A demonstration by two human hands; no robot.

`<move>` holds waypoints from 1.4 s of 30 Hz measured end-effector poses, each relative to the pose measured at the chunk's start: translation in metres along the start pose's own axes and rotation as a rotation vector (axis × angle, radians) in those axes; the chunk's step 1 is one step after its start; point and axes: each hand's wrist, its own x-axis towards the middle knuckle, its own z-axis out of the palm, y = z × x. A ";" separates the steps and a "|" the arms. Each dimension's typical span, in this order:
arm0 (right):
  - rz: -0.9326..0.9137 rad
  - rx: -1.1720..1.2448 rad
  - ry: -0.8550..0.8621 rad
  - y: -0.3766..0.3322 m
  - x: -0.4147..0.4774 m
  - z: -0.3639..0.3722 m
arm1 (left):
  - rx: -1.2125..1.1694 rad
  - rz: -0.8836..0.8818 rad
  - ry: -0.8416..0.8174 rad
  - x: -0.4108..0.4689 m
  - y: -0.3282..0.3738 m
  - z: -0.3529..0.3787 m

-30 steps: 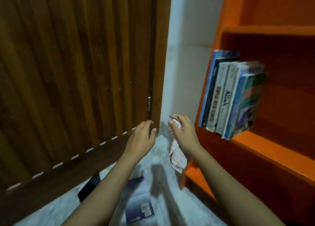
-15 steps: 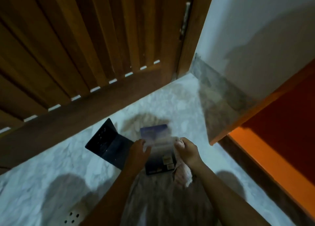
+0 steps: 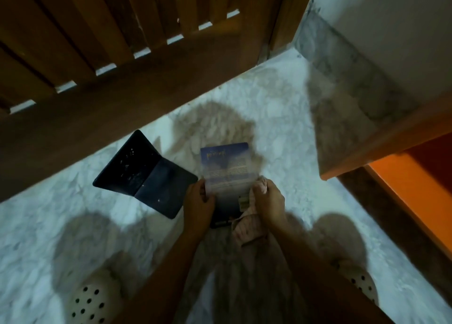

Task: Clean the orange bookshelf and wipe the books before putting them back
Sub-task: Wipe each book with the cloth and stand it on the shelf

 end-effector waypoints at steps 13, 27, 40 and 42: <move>0.131 0.144 -0.091 0.012 -0.014 0.006 | -0.061 -0.082 0.040 -0.005 -0.006 0.000; -0.128 0.370 -0.189 -0.070 -0.069 -0.070 | -0.592 -0.082 -0.101 -0.039 0.091 -0.052; -0.467 0.441 0.045 -0.217 -0.192 -0.180 | -0.821 0.439 0.008 -0.147 0.268 -0.165; -0.479 0.437 0.057 -0.229 -0.212 -0.188 | -0.825 0.443 0.007 -0.168 0.278 -0.168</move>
